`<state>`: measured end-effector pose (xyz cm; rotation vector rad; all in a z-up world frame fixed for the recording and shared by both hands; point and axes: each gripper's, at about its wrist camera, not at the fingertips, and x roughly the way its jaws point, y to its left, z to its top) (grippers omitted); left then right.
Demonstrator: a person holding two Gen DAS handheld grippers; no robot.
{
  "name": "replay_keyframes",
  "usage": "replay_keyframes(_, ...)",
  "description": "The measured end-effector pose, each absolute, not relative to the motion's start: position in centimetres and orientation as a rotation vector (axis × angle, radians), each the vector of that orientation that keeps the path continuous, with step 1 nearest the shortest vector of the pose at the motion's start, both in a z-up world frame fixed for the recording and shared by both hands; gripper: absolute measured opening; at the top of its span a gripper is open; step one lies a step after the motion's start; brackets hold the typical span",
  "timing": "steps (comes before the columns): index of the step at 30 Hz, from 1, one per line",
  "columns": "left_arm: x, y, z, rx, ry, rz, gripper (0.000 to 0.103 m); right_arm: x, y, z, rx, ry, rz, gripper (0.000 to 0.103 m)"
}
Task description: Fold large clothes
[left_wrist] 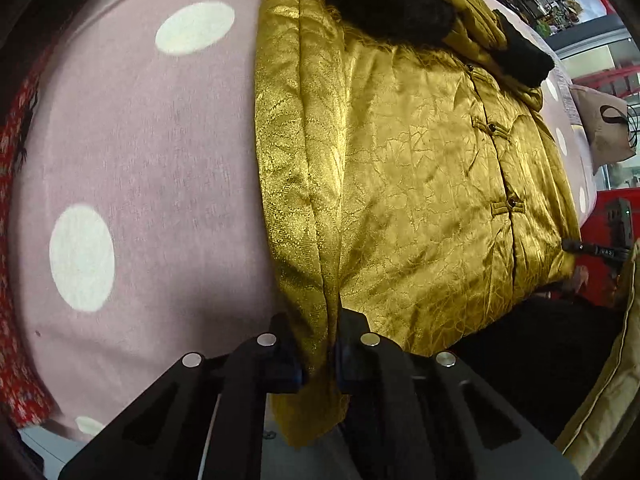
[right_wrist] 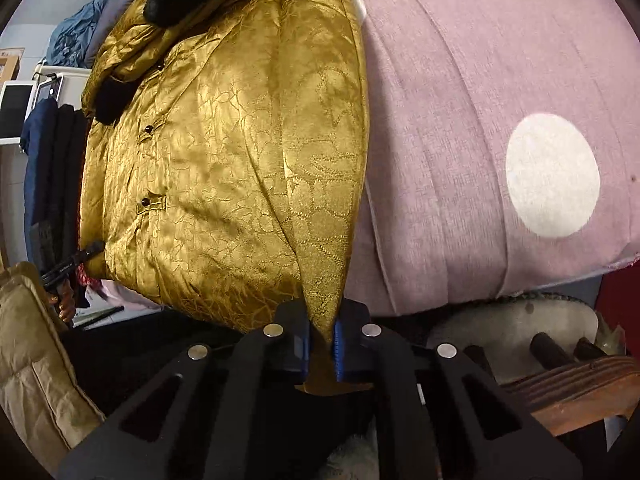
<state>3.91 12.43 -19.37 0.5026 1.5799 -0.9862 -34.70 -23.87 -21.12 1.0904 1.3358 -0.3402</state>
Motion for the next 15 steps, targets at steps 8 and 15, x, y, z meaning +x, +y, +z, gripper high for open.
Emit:
replay_keyframes(8,4.1,11.6,-19.0,0.404,1.630,-0.958,0.009,-35.3,-25.0,-21.3,1.213,1.297,-0.361,0.008)
replay_keyframes(15,8.2,9.1,-14.5,0.310,1.503,-1.025,0.009,-28.6,-30.0,-15.8,1.090,1.131,-0.339,0.007)
